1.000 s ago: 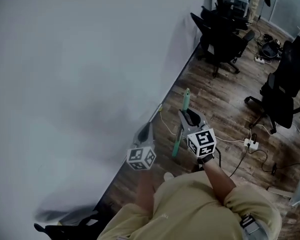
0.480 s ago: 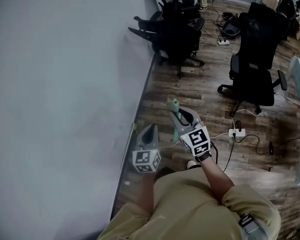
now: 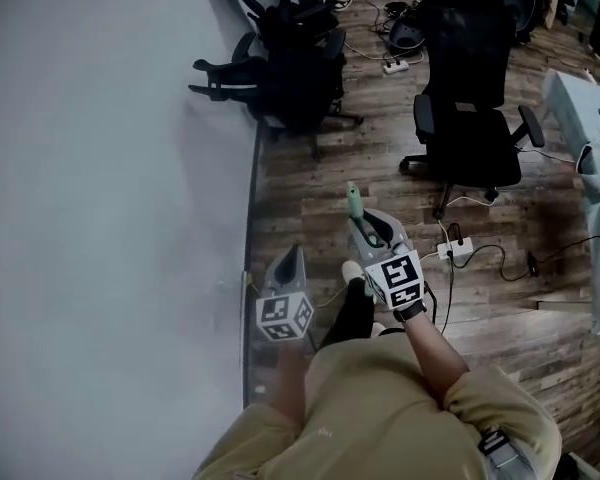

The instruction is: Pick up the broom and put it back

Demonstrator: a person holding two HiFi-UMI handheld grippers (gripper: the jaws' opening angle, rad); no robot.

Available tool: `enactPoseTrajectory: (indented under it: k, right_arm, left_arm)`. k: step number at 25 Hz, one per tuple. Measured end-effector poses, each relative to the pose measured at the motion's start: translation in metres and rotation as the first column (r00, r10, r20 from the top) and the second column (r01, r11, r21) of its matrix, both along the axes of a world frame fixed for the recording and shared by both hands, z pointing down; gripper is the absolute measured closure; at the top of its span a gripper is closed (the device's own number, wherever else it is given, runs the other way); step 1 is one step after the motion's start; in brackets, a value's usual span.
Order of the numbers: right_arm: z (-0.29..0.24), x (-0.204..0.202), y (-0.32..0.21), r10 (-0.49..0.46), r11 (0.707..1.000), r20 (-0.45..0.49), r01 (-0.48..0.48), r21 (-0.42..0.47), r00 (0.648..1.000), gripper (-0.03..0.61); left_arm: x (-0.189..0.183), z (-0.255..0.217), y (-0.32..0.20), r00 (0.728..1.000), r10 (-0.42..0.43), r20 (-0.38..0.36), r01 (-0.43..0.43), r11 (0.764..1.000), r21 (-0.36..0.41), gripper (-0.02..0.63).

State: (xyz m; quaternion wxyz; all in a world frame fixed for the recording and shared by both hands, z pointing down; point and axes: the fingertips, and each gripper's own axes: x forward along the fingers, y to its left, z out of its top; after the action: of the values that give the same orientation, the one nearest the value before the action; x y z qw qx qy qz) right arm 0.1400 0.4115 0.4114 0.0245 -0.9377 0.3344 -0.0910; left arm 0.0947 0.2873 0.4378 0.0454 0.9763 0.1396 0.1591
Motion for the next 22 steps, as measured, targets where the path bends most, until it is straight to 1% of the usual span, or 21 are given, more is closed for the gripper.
enactPoseTrajectory:
  k: [3, 6, 9, 12, 14, 16, 17, 19, 22]
  right_arm:
    - [0.009, 0.036, 0.014, 0.054, 0.999, 0.023, -0.054, 0.008, 0.998, 0.492]
    - [0.015, 0.074, 0.012, 0.080, 0.997, 0.043, -0.080, 0.006, 0.996, 0.494]
    - [0.005, 0.119, 0.004, 0.049, 0.998, 0.038, -0.047, -0.028, 0.998, 0.494]
    - [-0.001, 0.169, -0.013, 0.013, 0.997, 0.018, -0.012, -0.073, 1.000, 0.494]
    - [-0.001, 0.202, -0.028, -0.010, 0.995, 0.011, 0.011, -0.103, 1.000, 0.495]
    - [0.001, 0.228, -0.048, -0.039, 0.992, 0.013, 0.040, -0.119, 0.999, 0.491]
    - [0.001, 0.239, -0.059, -0.054, 0.991, 0.012, 0.055, -0.123, 0.998, 0.489]
    - [0.003, 0.261, -0.083, -0.089, 0.988, 0.000, 0.088, -0.130, 0.996, 0.489]
    - [0.012, 0.292, -0.121, -0.167, 0.975, 0.004, 0.166, -0.147, 0.986, 0.488]
  left_arm:
    - [0.046, 0.010, 0.006, 1.000, 0.026, -0.005, -0.026, 0.999, -0.030, 0.612]
    - [0.095, 0.017, 0.005, 0.998, 0.053, -0.017, -0.054, 0.996, -0.067, 0.612]
    - [0.155, 0.011, 0.009, 0.999, 0.049, -0.023, -0.052, 0.992, -0.114, 0.612]
    - [0.217, 0.000, 0.006, 0.998, 0.043, -0.053, -0.050, 0.988, -0.147, 0.612]
    - [0.252, -0.013, -0.008, 0.993, 0.013, -0.117, -0.034, 0.983, -0.179, 0.612]
    - [0.276, -0.027, -0.034, 0.981, -0.036, -0.192, -0.007, 0.975, -0.222, 0.612]
    - [0.287, -0.031, -0.049, 0.974, -0.060, -0.217, 0.007, 0.972, -0.236, 0.612]
    - [0.307, -0.032, -0.082, 0.966, -0.105, -0.237, 0.045, 0.968, -0.247, 0.612]
    - [0.324, -0.022, -0.122, 0.959, -0.186, -0.213, 0.125, 0.954, -0.271, 0.612]
